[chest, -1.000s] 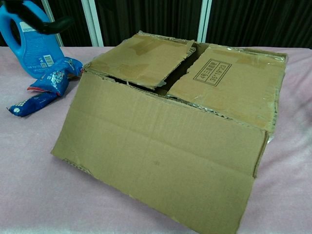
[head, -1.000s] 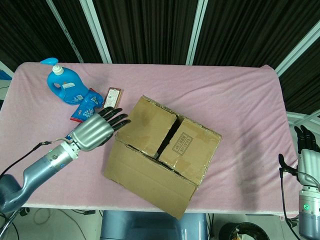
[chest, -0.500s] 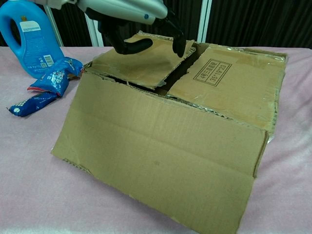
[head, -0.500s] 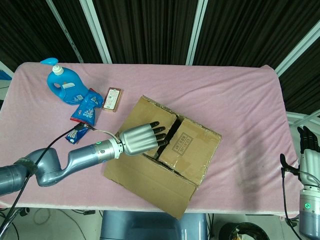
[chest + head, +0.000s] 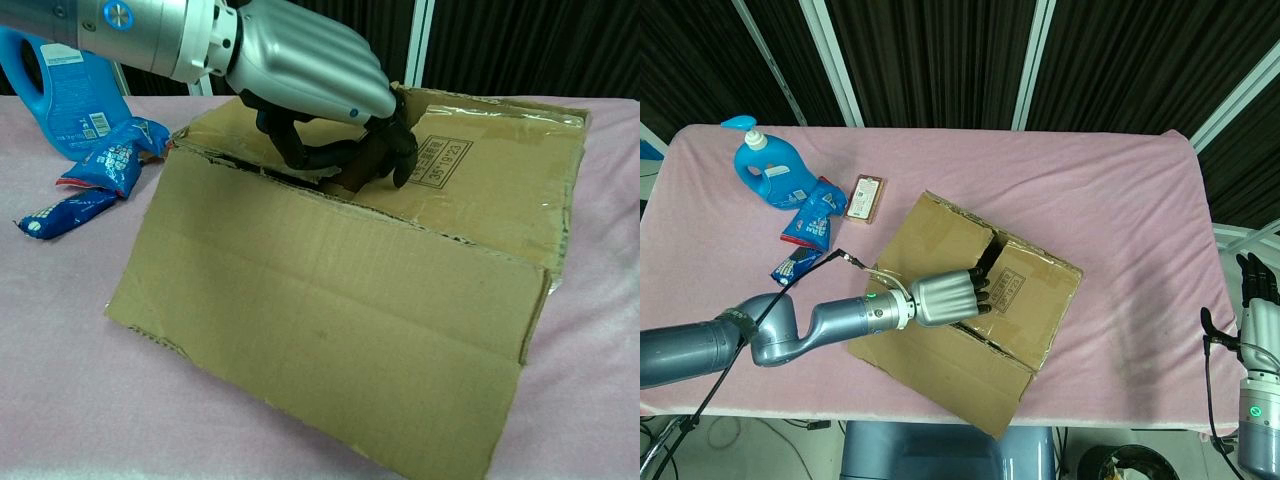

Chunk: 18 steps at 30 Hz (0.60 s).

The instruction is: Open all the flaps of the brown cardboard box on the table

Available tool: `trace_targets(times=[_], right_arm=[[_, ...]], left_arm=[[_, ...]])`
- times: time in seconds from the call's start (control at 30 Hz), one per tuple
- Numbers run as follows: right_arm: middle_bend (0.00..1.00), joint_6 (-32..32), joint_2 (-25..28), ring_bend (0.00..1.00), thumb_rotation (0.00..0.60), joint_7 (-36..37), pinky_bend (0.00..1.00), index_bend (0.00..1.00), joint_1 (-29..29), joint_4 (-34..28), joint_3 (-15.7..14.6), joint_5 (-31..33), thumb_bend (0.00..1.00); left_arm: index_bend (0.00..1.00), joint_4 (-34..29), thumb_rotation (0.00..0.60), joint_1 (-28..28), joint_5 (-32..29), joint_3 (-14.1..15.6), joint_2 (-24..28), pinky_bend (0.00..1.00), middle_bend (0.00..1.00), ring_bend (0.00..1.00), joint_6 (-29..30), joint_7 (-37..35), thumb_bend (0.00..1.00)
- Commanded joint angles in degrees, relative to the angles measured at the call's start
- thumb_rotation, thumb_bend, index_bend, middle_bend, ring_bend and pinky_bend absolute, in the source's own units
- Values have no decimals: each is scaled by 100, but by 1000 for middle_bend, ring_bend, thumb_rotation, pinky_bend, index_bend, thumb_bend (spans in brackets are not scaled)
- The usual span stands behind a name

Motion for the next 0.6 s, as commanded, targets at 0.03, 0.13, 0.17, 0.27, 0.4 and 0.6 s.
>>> trace_targets(times=[0.03,0.13,0.17,0.27,0.4,0.6], right_arm=[[0,-26,-3,0,600,-6,229,0,-19,-13,27,-8,411],[0,-48,-8,0,600,-25,229,0,-40,-10,58,-26,411],[0,-54,-10,0,600,-30,229,0,-46,-10,66,-32,411],[0,-74,-16,0,600,-44,229,0,-64,-12,95,-51,413],[0,-88,-24,0,600,-67,229,0,-88,-8,132,-75,414],[0,-108,-35,0,600,-92,229,0,-123,-2,185,-114,415]], left_arm=[[288,79,600,-77,46,104,-66,250,340,213,33,-71,790],[314,144,600,-121,74,191,-94,276,401,259,76,-96,823],[321,159,600,-133,79,214,-96,280,414,269,81,-98,833],[344,199,600,-176,93,271,-95,293,458,300,111,-84,861],[371,237,600,-216,83,289,-84,325,513,340,196,-67,880],[403,232,600,-281,57,256,56,355,550,368,337,-38,892]])
